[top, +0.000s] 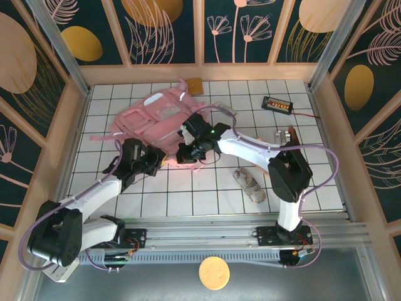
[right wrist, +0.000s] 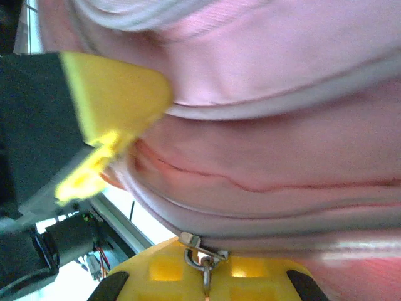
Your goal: Pack the student bag
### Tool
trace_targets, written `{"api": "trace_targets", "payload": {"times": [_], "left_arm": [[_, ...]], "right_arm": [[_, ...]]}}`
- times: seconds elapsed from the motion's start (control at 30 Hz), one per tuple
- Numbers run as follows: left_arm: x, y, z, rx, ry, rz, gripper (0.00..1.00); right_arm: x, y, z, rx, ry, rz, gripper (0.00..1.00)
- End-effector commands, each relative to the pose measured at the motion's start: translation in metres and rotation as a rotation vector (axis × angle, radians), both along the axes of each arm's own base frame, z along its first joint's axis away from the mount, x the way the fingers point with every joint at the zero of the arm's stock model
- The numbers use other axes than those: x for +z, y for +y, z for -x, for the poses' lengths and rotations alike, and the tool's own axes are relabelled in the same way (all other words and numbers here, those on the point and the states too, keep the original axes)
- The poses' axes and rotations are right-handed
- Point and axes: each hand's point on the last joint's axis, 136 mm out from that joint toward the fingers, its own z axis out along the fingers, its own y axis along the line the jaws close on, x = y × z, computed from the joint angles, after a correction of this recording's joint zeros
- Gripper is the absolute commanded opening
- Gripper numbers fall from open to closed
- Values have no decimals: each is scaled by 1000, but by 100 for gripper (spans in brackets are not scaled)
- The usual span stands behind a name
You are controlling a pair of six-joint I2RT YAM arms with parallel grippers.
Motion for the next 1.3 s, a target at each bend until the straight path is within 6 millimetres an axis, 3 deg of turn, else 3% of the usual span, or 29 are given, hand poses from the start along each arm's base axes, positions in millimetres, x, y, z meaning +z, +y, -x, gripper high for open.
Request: {"api": "trace_targets", "payload": {"times": [0.0, 0.17, 0.33, 0.5, 0.6, 0.73, 0.87, 0.93, 1.0, 1.03, 1.13, 1.17, 1.2, 1.23, 1.27], "left_arm": [[15, 39, 1, -108, -104, -291, 0], [5, 84, 11, -165, -44, -422, 0], [1, 130, 9, -102, 14, -466, 0], [-8, 163, 5, -65, 75, -526, 0], [-6, 180, -6, -17, 70, -509, 0], [5, 193, -42, 3, 33, -510, 0], [13, 202, -86, 8, -1, -503, 0], [11, 200, -95, -11, -6, -481, 0], [5, 199, -92, -24, 10, -476, 47], [3, 198, -88, -25, 12, -476, 58], [0, 192, -64, -32, 14, -481, 76], [2, 191, -55, -35, 11, -499, 81], [6, 189, -48, -45, -6, -522, 90], [12, 188, -42, -49, -28, -549, 98], [19, 186, -36, -62, -49, -590, 99]], "right_arm": [[11, -50, -13, -41, -2, 39, 0], [-5, -80, -46, -63, -12, 51, 0], [-20, -104, -96, -150, -55, 63, 0], [-27, -122, -149, -246, -110, 59, 0], [-24, -121, -166, -258, -116, 39, 0], [-11, -104, -145, -199, -107, 14, 0], [-8, -76, -89, -102, -73, 7, 0], [-12, -65, -69, -74, -53, 4, 0], [-15, -60, -64, -73, -48, 1, 0], [-17, -59, -65, -75, -46, -3, 0], [-16, -55, -77, -59, -89, -6, 2], [-15, -54, -85, -47, -132, 6, 17], [-14, -54, -94, -43, -175, 14, 40], [-12, -55, -102, -52, -206, 13, 52], [-8, -56, -112, -72, -225, -10, 61]]}}
